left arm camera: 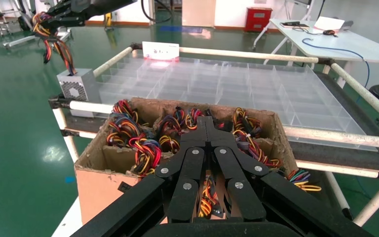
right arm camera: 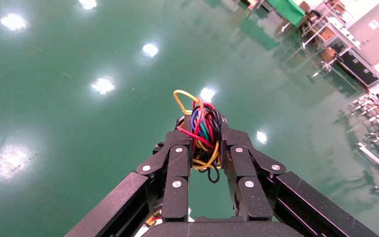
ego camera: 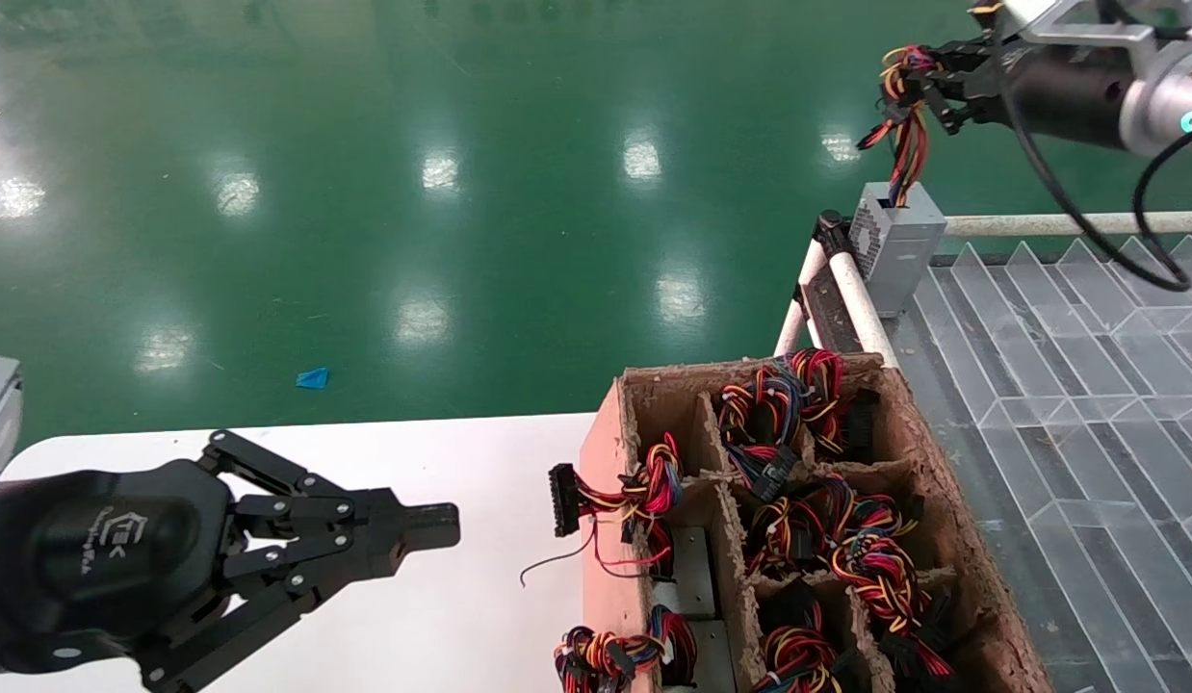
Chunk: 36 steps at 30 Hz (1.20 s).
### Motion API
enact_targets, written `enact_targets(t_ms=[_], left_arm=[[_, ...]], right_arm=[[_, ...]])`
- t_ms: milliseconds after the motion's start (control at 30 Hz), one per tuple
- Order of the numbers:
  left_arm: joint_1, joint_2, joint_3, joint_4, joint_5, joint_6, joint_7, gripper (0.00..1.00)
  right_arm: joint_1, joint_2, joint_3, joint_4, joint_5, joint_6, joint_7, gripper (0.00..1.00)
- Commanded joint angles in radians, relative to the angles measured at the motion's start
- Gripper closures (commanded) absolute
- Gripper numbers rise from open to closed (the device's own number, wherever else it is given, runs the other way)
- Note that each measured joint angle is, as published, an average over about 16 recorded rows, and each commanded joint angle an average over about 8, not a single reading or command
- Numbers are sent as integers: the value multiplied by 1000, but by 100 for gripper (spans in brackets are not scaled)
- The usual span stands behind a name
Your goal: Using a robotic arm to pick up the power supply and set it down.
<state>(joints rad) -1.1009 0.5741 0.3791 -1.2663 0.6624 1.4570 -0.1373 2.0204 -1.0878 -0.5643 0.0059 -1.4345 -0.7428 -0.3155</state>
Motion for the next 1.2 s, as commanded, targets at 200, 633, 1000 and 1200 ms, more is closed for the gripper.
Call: enact_targets(t_ms=[200, 633, 1000, 1200], left_arm=[[0, 0, 0, 0, 0, 0, 0, 100], [0, 0, 0, 0, 0, 0, 0, 100], [0, 0, 0, 0, 0, 0, 0, 100], [0, 0, 0, 0, 0, 0, 0, 100]], right_arm=[[-17, -20, 2, -3, 3, 0, -6, 94], [-18, -32, 2, -6, 2, -20, 5, 0], [-7, -23, 12, 2, 18, -28, -2, 0], [4, -5, 23, 19, 33, -66, -28, 0]])
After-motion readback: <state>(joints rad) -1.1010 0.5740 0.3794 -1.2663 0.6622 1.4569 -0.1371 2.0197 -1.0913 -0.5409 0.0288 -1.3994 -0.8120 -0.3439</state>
